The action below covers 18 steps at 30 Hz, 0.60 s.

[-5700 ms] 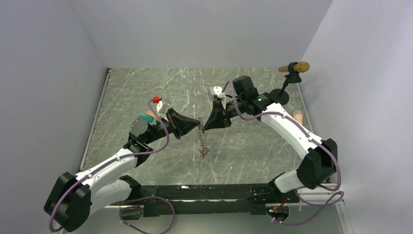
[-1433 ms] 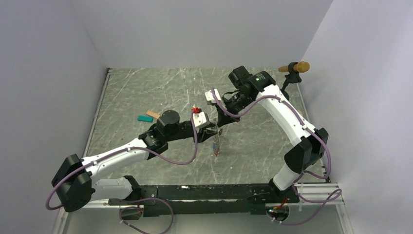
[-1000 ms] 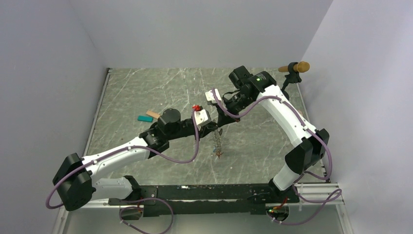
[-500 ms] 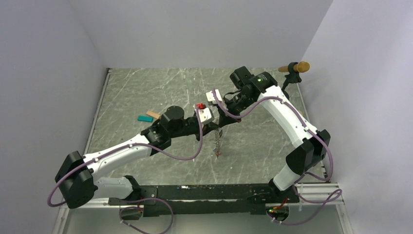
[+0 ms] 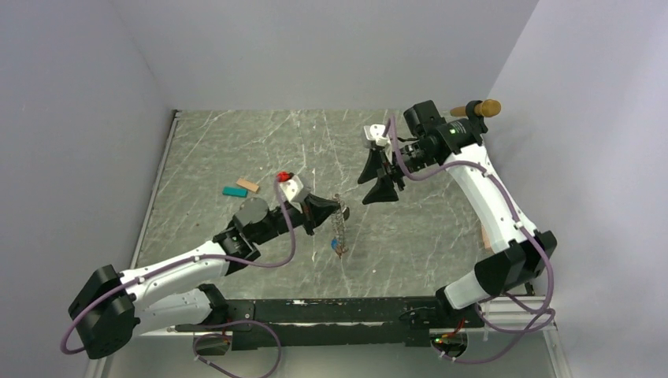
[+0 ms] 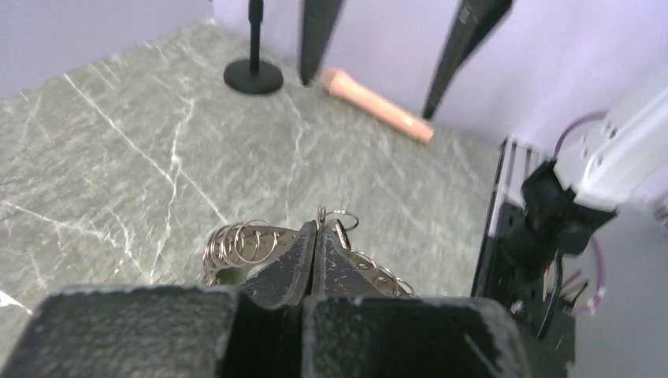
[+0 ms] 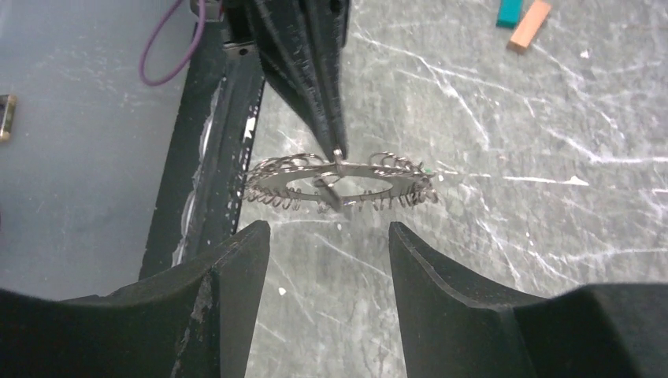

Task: Put the keys on the keyring

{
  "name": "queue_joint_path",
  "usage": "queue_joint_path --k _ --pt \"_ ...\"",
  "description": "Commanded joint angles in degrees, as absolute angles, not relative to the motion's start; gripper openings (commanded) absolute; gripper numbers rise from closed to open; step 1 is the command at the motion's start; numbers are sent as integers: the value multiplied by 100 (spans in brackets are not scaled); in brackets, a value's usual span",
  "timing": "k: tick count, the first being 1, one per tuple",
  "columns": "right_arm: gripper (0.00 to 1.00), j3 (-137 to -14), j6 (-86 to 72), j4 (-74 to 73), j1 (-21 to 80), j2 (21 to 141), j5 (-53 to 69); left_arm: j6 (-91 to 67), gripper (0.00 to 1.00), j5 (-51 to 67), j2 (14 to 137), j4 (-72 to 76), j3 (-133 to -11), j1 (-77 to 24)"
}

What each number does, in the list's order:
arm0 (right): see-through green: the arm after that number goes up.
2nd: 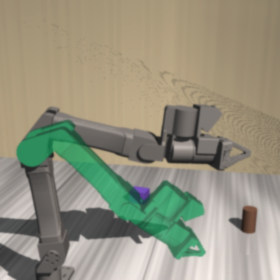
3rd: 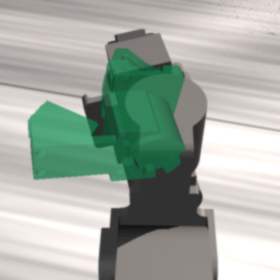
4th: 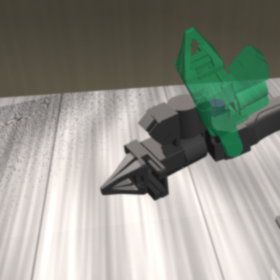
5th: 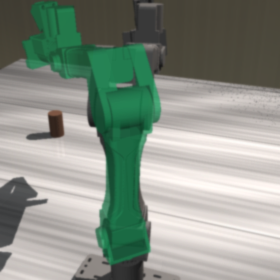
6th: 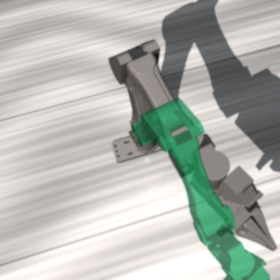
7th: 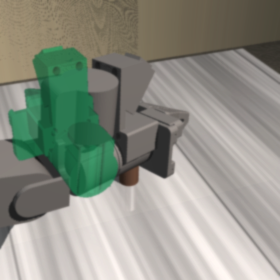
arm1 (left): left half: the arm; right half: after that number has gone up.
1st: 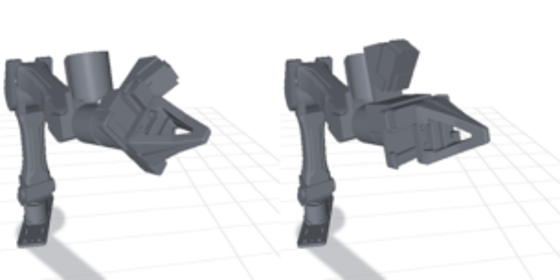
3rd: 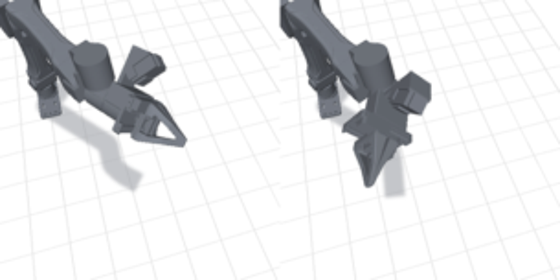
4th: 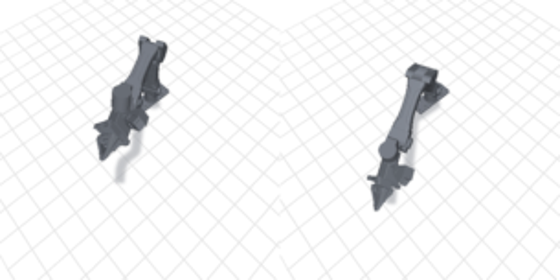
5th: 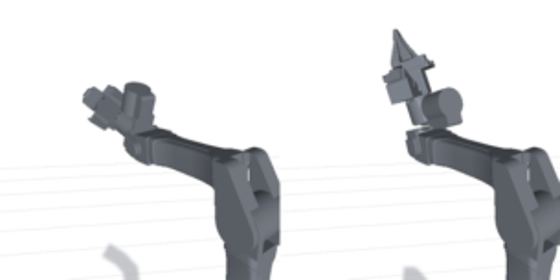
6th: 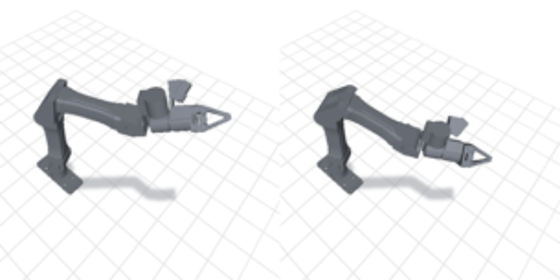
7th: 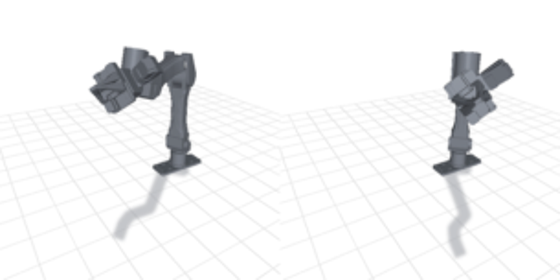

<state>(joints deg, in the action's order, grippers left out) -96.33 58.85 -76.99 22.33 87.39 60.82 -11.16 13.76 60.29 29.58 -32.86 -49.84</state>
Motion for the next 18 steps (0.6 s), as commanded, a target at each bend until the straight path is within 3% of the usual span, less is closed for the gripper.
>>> queue_joint_path --k 1,7,18 --pt "61 -9038 5096 -6623 2267 8184 6676 -2335 0 636 5760 5160 -2878 -5000" --pt "60 -8614 3961 -5448 2268 7946 6592 -3193 0 -241 6020 6172 -2504 -5154" --pt "54 -8026 2134 -3838 2419 7785 5723 -2374 0 -1703 6169 5131 -3077 -5860"
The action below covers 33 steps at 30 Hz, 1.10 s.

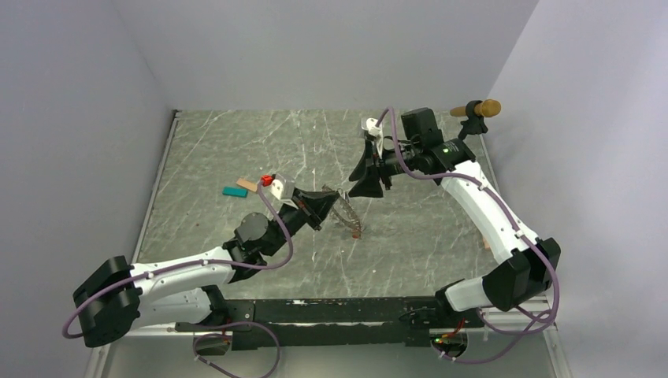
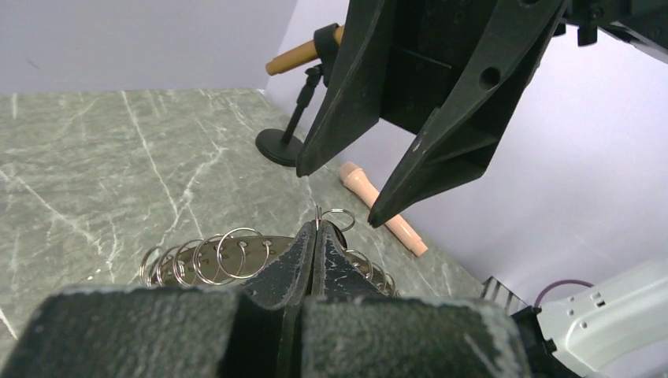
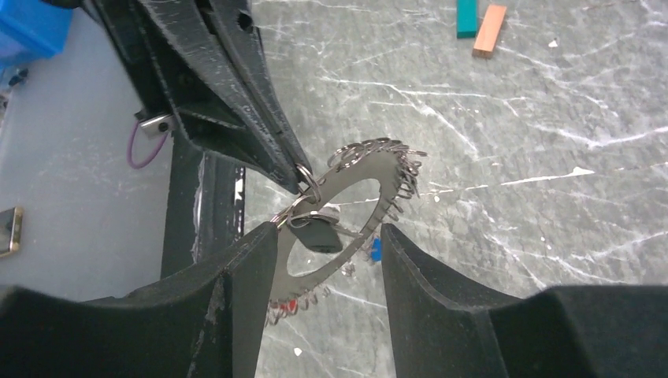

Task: Put the keys on the keyring

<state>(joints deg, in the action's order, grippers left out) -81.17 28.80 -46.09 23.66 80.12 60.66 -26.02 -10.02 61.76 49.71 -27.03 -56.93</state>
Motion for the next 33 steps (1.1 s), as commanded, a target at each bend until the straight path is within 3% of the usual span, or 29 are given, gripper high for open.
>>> queue_joint_path --k 1,14,33 --pt "54 -8005 2128 -3825 2432 7775 5705 -2336 0 -1785 6170 5088 -3091 -5892" --pt "48 -8000 2147 -3833 2664 7825 5696 -2108 0 -2229 6272 4835 -3320 -6145" --pt "24 -8041 2282 -3916 2923 8101 5136 -2057 0 -2512 6232 4860 -3340 -6284"
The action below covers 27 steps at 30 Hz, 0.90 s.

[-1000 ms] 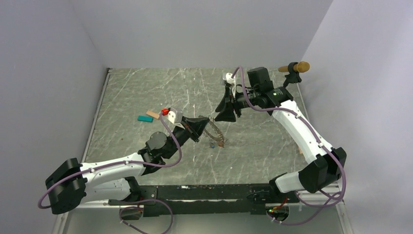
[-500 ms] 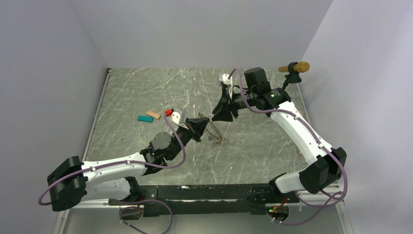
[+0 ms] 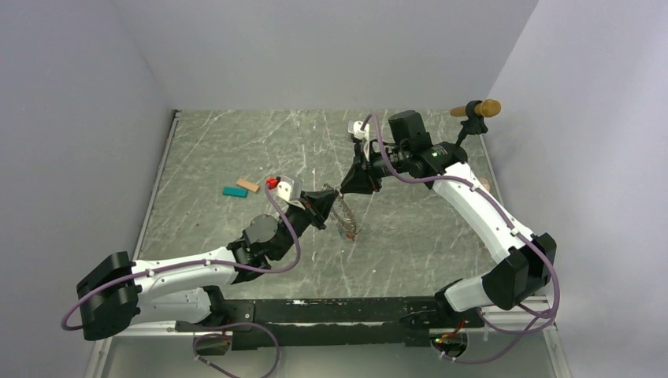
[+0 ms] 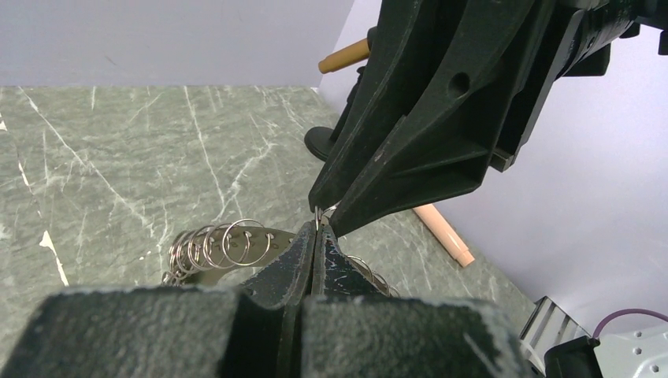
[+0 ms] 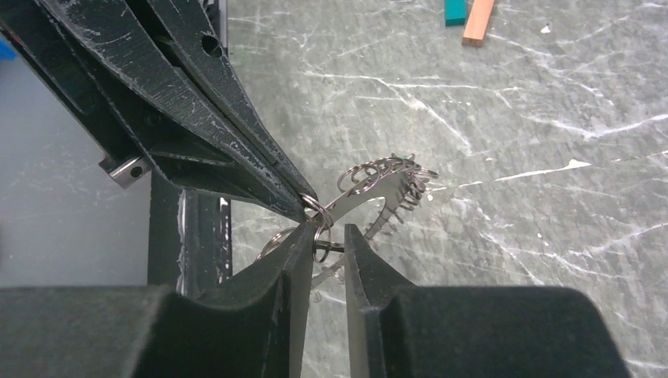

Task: Put the keys on the keyring

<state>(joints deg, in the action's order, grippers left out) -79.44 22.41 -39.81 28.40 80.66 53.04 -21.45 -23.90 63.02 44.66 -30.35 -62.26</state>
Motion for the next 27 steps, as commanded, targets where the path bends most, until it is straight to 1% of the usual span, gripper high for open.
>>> queue_joint_path --k 1,5,7,14,27 --pt "20 -8050 2300 -3931 2938 8104 5095 -2061 0 -2518 6233 4868 -3333 -6291" --pt "4 -8068 2399 -3993 2953 8081 5005 -2074 0 -2568 6194 4913 -3291 -6301" --pt "0 -8068 2469 -4030 2947 8067 4991 -2091 0 -2623 6149 4932 -3249 -6297" --pt "0 -8004 2853 -4211 2955 8004 5206 -2386 0 -2823 5985 5469 -2902 -6293" --pt "0 -7806 3087 -4254 2987 7932 5563 -2573 0 -2710 5975 6227 -2693 -6284"
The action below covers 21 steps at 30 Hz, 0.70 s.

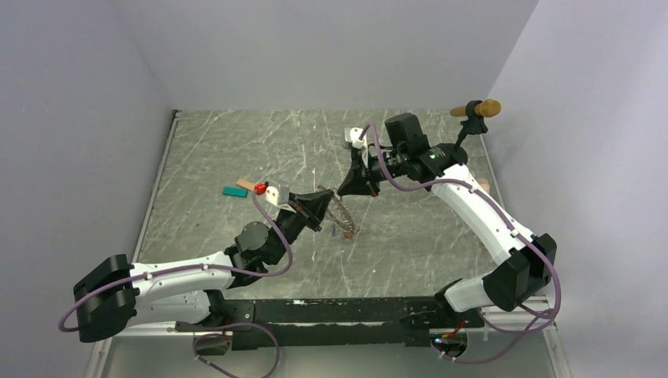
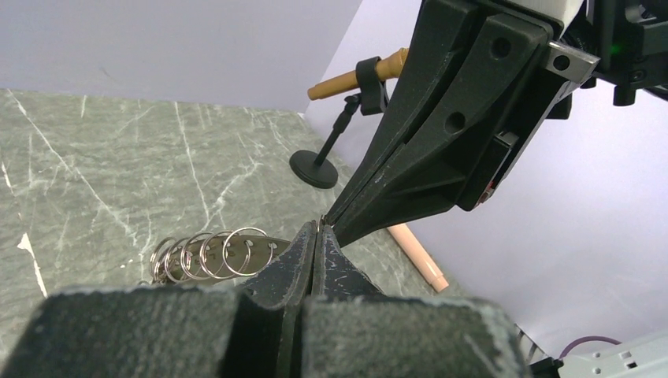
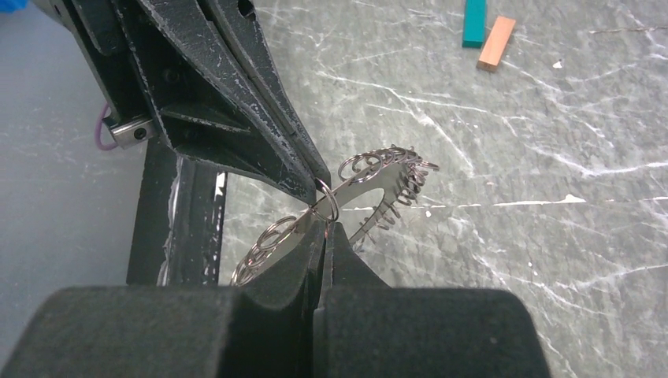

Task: Put the keys on the keyring

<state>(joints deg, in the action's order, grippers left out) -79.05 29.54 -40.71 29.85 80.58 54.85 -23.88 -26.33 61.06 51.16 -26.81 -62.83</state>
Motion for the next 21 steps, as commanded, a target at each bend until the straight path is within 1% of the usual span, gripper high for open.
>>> queue_joint_path --k 1,11,21 --pt "0 -7797 3085 -4247 2992 7937 5563 -2601 0 -2714 6009 6296 -2672 -6286" --pt "0 -7717 3078 -4185 3011 7861 5547 -2521 0 -2666 6216 6506 -2693 -6284" --pt "0 -7857 3049 -4221 2800 7787 5528 -2577 0 -1903 6159 5444 -2731 -6243"
